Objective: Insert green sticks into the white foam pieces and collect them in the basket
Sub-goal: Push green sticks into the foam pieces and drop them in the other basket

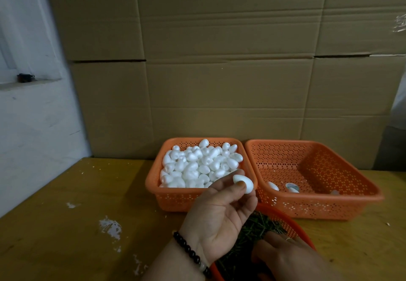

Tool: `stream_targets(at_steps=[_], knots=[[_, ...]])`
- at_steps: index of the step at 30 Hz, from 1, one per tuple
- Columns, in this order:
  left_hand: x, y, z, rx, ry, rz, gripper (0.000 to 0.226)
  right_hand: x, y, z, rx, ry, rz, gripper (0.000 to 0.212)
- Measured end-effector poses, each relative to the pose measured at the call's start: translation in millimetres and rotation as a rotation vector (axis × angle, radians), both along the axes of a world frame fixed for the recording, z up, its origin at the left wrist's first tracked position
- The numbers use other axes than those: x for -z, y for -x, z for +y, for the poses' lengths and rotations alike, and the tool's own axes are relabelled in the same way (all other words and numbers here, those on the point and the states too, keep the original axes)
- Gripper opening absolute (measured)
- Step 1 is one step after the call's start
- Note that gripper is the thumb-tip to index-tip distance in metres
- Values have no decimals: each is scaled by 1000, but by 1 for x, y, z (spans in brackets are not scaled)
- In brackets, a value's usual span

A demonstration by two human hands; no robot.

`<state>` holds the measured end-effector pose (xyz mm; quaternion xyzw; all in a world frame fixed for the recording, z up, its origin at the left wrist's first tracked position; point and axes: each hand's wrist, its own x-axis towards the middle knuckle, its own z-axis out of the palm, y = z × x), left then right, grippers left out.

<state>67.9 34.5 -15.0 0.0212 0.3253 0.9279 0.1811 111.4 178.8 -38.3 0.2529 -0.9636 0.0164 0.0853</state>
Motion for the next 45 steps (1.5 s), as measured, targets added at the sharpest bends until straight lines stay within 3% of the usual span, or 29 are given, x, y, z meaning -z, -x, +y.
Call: stream_targets(at_steps=[11, 13, 17, 25, 36, 45], knots=[[10, -3, 7, -301, 463, 262, 33, 0, -3, 2, -28, 98, -118, 32], [12, -3, 7, -335, 527, 296, 33, 17, -1, 7, -122, 215, 26, 28], [14, -4, 7, -402, 662, 371, 35, 18, 4, 10, -100, 151, -84, 31], [12, -10, 8, -603, 1083, 693, 41, 17, 13, 15, -90, 257, -146, 27], [8, -15, 6, -658, 1261, 959, 41, 15, 12, 15, -13, 314, -155, 26], [4, -14, 3, -586, 1121, 941, 35, 14, 11, 18, 12, 331, -119, 21]])
